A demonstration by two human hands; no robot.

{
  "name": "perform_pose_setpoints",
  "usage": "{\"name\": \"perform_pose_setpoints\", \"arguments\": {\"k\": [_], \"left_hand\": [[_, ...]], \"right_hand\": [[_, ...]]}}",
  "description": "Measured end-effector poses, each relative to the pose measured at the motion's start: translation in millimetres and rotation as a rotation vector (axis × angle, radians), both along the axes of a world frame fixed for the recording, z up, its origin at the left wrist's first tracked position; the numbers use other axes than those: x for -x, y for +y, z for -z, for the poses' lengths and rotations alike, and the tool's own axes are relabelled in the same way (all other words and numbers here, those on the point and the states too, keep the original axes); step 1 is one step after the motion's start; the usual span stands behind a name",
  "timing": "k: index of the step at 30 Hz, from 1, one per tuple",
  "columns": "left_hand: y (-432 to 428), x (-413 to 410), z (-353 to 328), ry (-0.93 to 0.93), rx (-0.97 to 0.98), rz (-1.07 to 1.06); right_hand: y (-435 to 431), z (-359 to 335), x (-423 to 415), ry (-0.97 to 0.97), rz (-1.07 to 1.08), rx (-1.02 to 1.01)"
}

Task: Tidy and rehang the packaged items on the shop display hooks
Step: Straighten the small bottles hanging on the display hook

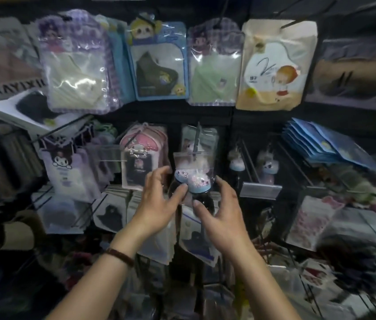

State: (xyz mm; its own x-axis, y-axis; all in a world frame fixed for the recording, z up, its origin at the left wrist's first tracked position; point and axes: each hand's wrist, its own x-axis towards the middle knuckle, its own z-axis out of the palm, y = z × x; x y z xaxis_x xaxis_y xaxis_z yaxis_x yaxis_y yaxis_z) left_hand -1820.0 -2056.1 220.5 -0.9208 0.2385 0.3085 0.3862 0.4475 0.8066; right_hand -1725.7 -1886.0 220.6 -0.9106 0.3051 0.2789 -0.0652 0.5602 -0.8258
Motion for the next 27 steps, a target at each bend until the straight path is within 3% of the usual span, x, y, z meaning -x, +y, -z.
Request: {"name": "perform_pose_setpoints", "arguments": {"k": [6,11,15,20,27], "left_hand": [[33,4,8,-0.184,-0.119,0.152],[60,-4,16,-0.181,-0.309,0.115],[67,-7,17,-0.138,-0.342,0.079],[61,-8,18,-0.211,-0.407,0.091],[29,-25,-1,-0.232,-0.341,0.17]], "right_hand": [[23,16,52,-0.033,-0.156,0.262],[29,29,73,0.009,-0.264,0.5],[35,35,83,0.023,-0.249,0.451],[36,30,87,-0.02,-0.183,0.385],[21,19,59,0.069,-0.169,0.469]]}}
